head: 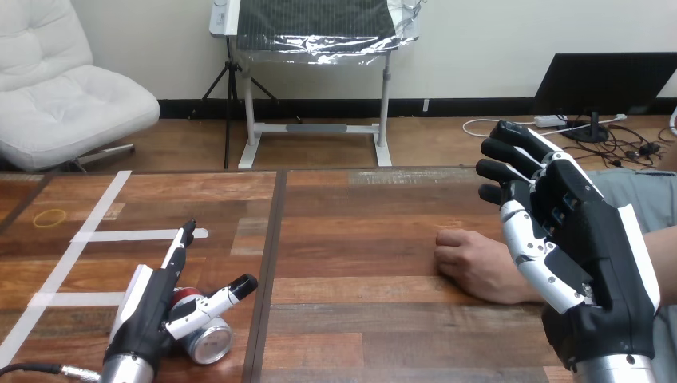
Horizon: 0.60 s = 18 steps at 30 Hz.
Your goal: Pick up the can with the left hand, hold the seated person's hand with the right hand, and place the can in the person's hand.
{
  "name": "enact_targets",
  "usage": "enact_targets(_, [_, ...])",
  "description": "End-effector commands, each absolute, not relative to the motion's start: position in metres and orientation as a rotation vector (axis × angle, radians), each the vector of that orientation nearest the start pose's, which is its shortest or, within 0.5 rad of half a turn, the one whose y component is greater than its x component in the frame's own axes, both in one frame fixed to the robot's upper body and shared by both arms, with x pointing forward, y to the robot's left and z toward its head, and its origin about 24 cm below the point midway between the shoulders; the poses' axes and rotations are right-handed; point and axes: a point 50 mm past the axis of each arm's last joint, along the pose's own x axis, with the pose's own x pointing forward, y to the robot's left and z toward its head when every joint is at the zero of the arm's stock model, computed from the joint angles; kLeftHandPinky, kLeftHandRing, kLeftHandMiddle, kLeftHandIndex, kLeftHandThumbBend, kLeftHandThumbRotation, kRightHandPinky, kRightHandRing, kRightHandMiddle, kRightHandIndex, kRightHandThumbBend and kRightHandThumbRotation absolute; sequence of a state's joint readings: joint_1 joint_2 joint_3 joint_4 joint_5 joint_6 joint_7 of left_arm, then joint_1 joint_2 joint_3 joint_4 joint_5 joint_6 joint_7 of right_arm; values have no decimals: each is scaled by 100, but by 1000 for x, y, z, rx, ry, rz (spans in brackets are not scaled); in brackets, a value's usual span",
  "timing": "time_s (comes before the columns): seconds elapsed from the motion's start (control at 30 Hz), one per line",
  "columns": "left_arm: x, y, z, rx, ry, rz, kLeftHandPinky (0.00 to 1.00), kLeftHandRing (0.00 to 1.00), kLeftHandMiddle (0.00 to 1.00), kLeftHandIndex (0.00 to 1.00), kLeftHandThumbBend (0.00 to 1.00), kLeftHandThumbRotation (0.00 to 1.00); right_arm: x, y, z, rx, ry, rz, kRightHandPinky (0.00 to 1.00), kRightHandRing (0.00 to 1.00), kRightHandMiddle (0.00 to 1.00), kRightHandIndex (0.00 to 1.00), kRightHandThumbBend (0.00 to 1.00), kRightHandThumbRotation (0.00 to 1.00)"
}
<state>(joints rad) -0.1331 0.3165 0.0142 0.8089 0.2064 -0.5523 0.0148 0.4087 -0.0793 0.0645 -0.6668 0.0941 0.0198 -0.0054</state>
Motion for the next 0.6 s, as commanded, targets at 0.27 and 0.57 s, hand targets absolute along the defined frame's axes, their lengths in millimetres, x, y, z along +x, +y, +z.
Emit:
enact_targets(0.27, [245, 230, -31, 504, 125, -111, 91, 99, 100, 100, 98, 61, 174, -159, 133, 12, -358, 12, 77, 80, 81, 80, 2, 0])
enact_targets(0.57, [244, 233, -31, 518, 126, -122, 94, 100, 100, 100, 97, 61, 174, -159, 133, 9, -355, 17, 77, 80, 81, 80, 3, 0])
